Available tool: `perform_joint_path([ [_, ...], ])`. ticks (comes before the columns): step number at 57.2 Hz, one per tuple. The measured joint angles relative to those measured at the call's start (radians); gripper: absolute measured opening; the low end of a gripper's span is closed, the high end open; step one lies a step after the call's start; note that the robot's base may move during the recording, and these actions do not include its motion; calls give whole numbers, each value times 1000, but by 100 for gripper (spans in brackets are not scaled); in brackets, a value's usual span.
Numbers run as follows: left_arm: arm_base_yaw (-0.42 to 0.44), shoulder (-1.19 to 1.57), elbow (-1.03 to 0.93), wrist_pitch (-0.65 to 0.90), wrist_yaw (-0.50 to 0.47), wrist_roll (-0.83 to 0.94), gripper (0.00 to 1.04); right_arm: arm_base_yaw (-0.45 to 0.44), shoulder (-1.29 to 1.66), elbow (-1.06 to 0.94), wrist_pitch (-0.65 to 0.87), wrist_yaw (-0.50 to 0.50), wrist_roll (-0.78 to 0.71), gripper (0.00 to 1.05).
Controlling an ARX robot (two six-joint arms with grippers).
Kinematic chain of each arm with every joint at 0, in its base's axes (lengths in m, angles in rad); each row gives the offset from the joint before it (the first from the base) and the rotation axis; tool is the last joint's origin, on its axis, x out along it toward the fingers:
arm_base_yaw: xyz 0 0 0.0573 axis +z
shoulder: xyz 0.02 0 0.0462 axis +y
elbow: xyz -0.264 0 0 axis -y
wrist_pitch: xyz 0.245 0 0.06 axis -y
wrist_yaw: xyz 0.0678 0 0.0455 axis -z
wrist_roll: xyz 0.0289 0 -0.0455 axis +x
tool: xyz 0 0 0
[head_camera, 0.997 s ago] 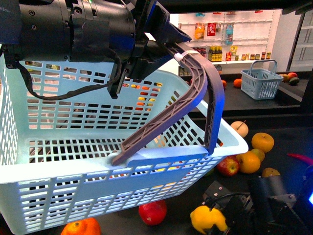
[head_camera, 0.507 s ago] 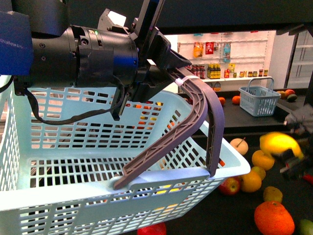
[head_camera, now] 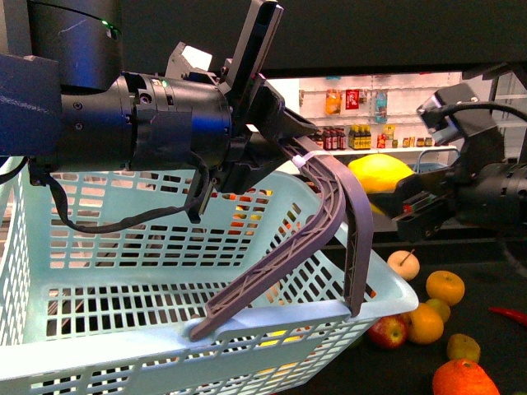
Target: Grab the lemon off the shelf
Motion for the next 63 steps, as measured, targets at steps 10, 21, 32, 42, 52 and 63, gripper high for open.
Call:
perform_joint_path([
  [10, 0, 0, 0, 0, -1, 0, 11, 55, 31, -4, -3, 17, 8, 63],
  [21, 0, 0, 0, 0, -1, 0, 11, 89, 47, -7, -27, 23, 15, 63],
  [32, 0, 0, 0, 0, 3, 0, 11, 97, 48, -10, -21, 21, 33, 90],
  [42, 0, 1, 0, 0, 0, 0, 11, 71, 18, -11, -45, 68, 56, 97],
  [52, 0, 1, 0, 0, -4, 0, 11, 1, -132, -77, -20, 113, 72, 97],
  [63, 0, 1, 0, 0, 0, -1, 11, -55, -430, -355, 52, 178, 51, 97],
])
